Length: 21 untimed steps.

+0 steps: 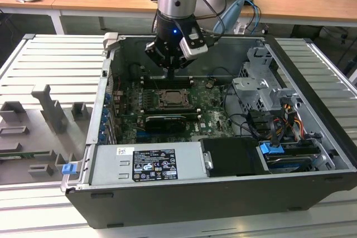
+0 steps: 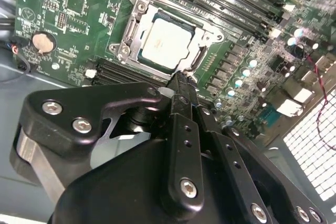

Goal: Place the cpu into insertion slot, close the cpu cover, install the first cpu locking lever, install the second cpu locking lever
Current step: 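Install the first cpu locking lever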

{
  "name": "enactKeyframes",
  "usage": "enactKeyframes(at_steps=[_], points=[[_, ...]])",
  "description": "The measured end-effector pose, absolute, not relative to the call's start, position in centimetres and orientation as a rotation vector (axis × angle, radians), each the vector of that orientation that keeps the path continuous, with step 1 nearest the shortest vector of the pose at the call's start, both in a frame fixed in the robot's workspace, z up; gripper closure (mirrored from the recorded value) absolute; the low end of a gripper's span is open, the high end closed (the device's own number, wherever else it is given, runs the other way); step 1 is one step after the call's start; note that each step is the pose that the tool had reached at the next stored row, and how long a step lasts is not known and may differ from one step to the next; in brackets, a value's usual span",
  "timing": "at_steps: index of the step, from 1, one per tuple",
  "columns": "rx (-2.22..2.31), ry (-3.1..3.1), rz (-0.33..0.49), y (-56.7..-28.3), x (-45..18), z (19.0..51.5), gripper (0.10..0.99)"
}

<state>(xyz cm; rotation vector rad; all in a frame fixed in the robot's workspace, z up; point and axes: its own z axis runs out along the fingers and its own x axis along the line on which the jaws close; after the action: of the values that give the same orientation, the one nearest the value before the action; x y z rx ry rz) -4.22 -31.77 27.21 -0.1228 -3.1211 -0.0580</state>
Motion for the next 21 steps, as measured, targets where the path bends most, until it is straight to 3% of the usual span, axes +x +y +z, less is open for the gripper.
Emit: enactKeyframes(at_steps=[21], points=[[-0.015,-3.135,-0.058,-31.8,-5.9,26.8,0.980]])
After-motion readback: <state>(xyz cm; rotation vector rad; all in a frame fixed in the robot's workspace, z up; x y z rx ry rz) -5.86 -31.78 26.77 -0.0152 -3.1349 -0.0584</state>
